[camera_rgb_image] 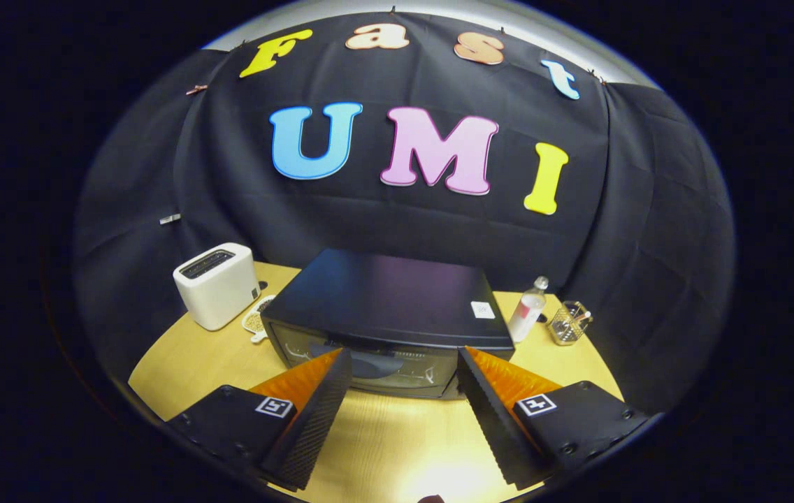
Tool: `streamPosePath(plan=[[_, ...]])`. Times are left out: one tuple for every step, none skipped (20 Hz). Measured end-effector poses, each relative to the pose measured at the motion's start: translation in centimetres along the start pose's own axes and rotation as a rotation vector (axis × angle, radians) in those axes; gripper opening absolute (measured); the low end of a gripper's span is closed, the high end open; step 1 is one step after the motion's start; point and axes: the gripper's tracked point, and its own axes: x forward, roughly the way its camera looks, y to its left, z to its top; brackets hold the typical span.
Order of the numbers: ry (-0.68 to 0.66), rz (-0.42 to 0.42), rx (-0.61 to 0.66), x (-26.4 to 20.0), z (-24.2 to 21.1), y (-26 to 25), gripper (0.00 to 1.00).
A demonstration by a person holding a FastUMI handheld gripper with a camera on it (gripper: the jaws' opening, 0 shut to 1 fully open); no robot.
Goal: Open the toaster oven, put the food inside, and close the toaster oven door.
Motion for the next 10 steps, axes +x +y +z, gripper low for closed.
streamPosePath(plan=[[-0.023,-0.003,0.001,-0.3,0.9,-0.6,0.99],[-0.044,-0.006,0.001,-0.7,1.8,-1.4,0.98],[-0.065,-0.008,0.005,-1.1,2.8,-2.1,0.98],[-0.088,-0.011,0.014,-1.6,3.9,-3.1,0.98],[-0.116,-0.013,0.024,-2.2,4.9,-4.0,0.98],[-0.145,-0.016,0.031,-2.7,6.1,-5.0,0.98],[-0.176,-0.022,0.035,-3.2,7.2,-6.2,0.98],[-0.202,-0.026,0.038,-3.8,8.3,-7.3,0.98],[-0.228,-0.026,0.039,-4.4,9.2,-8.4,0.98],[-0.249,-0.024,0.041,-4.9,10.1,-9.5,0.98]])
